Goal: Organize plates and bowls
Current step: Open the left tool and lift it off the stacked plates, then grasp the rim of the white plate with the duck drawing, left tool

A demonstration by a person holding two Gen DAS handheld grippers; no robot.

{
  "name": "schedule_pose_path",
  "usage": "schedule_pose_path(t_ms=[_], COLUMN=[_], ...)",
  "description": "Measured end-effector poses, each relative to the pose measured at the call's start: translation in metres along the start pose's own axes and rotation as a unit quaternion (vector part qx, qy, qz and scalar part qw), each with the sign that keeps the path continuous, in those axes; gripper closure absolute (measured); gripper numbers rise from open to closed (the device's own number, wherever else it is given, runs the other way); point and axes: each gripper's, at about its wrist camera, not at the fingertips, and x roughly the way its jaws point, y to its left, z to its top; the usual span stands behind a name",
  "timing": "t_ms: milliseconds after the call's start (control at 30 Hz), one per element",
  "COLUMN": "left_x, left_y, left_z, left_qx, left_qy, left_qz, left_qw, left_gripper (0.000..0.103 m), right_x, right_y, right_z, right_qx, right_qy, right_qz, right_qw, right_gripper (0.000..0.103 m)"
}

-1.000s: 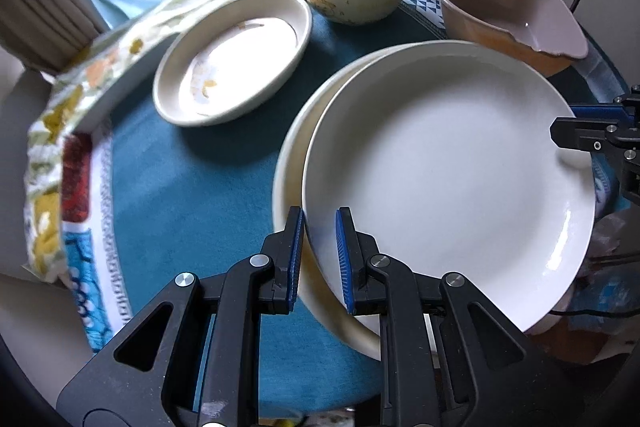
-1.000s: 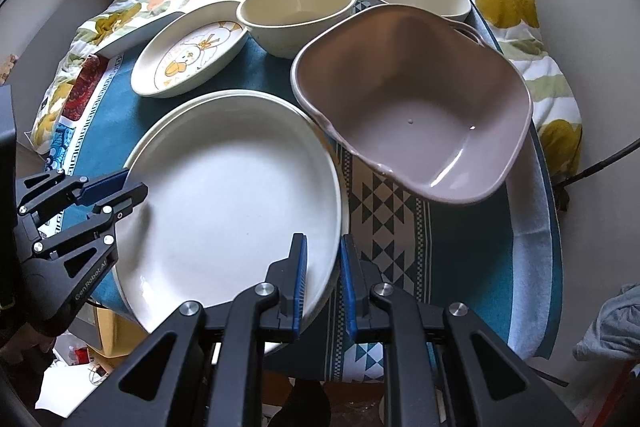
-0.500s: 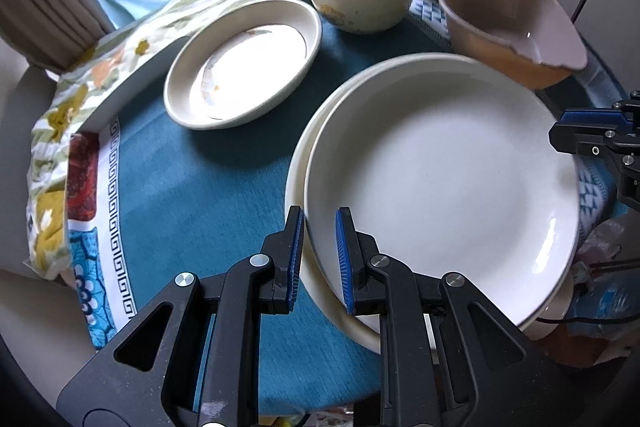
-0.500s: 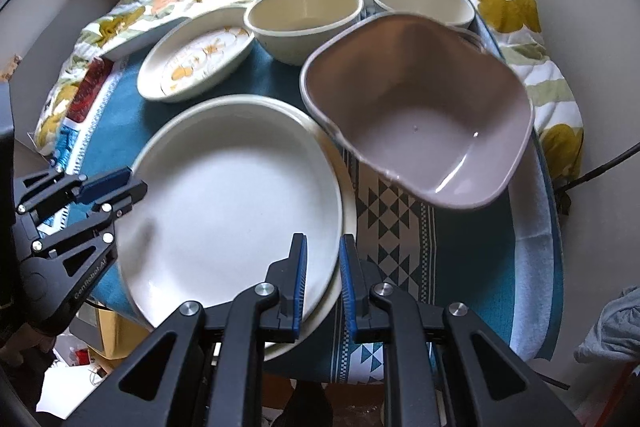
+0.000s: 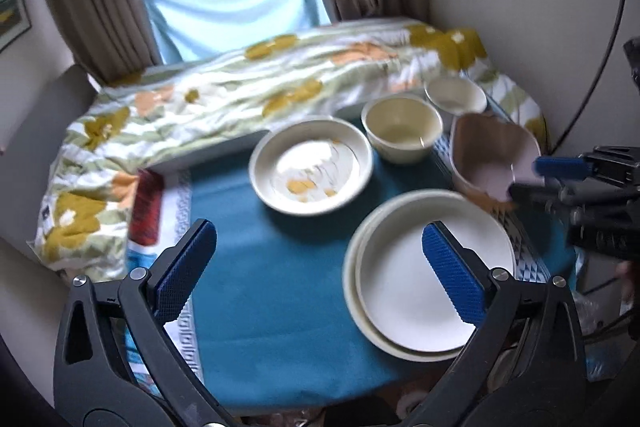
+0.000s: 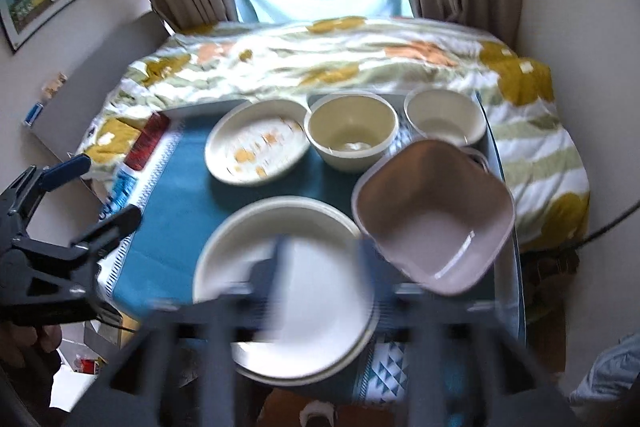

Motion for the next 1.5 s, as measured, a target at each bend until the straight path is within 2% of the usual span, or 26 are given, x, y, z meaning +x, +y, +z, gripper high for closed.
schedule_pose_path(t_ms=[33,133,200,333,400,467,567,600,667,700,733,800,900,933,1033,1133,1267,1333,1500], left_x=[-0.002,-0.002,0.007,0.034,0.045,0.063,0.103,0.119,0.152,0.175,0.193,0.218,0.257,0.267,0.288,0.300,0.310,0.313,0.313], left_y=[0.008,0.034,0.057,0.096,0.112,0.128,0.147,0.152,0.158,0.159,0.159,0.153,0.145,0.143,0.139,0.137,0.132,0.131,0.132], left_z=[0.003,0.012,0.021,0.042,0.050,0.060,0.072,0.075,0.078,0.080,0.079,0.075,0.070,0.068,0.063,0.058,0.054,0.055,0.055], left_qx=[-0.004,-0.015,-0.024,-0.028,-0.028,-0.029,-0.034,-0.035,-0.035,-0.031,-0.027,-0.019,-0.006,-0.004,-0.001,0.004,0.011,0.008,0.005], left_qy=[-0.003,-0.007,-0.003,0.010,0.012,0.019,0.042,0.053,0.078,0.097,0.113,0.134,0.164,0.171,0.189,0.197,0.207,0.206,0.202], left_qz=[0.004,-0.004,-0.018,-0.043,-0.064,-0.089,-0.135,-0.150,-0.174,-0.189,-0.196,-0.206,-0.220,-0.224,-0.232,-0.236,-0.244,-0.252,-0.253], left_qw=[1.0000,0.9999,0.9995,0.9986,0.9975,0.9954,0.9894,0.9866,0.9810,0.9767,0.9737,0.9690,0.9615,0.9595,0.9541,0.9517,0.9474,0.9456,0.9461], left_gripper=[0.000,0.000,0.000,0.000,0.000,0.000,0.001,0.002,0.014,0.024,0.030,0.037,0.045,0.052,0.060,0.068,0.078,0.087,0.088], right_x=[-0.001,-0.005,-0.002,0.018,0.027,0.036,0.065,0.077,0.103,0.115,0.129,0.150,0.179,0.188,0.206,0.215,0.218,0.222,0.222], right_y=[0.002,0.011,0.018,0.036,0.044,0.047,0.048,0.046,0.043,0.041,0.040,0.037,0.036,0.033,0.026,0.021,0.019,0.019,0.019], right_z=[0.004,0.018,0.029,0.054,0.064,0.072,0.084,0.087,0.089,0.089,0.090,0.089,0.088,0.087,0.083,0.082,0.080,0.080,0.079], right_qx=[0.002,0.013,0.020,0.032,0.052,0.082,0.115,0.128,0.157,0.166,0.176,0.187,0.194,0.198,0.219,0.228,0.241,0.247,0.248], right_qy=[-0.007,-0.040,-0.046,-0.015,-0.018,-0.019,0.004,0.014,0.037,0.045,0.056,0.075,0.099,0.105,0.113,0.110,0.107,0.108,0.103], right_qz=[0.005,0.021,0.028,0.023,0.017,0.001,-0.011,-0.012,-0.014,-0.016,-0.019,-0.019,-0.028,-0.030,-0.027,-0.028,-0.033,-0.032,-0.039], right_qw=[1.000,0.999,0.998,0.999,0.998,0.996,0.993,0.992,0.987,0.985,0.983,0.979,0.976,0.974,0.969,0.967,0.964,0.963,0.962], right_gripper=[0.000,0.000,0.000,0.000,0.000,0.000,0.000,0.000,0.000,0.002,0.005,0.025,0.040,0.043,0.052,0.067,0.081,0.082,0.086])
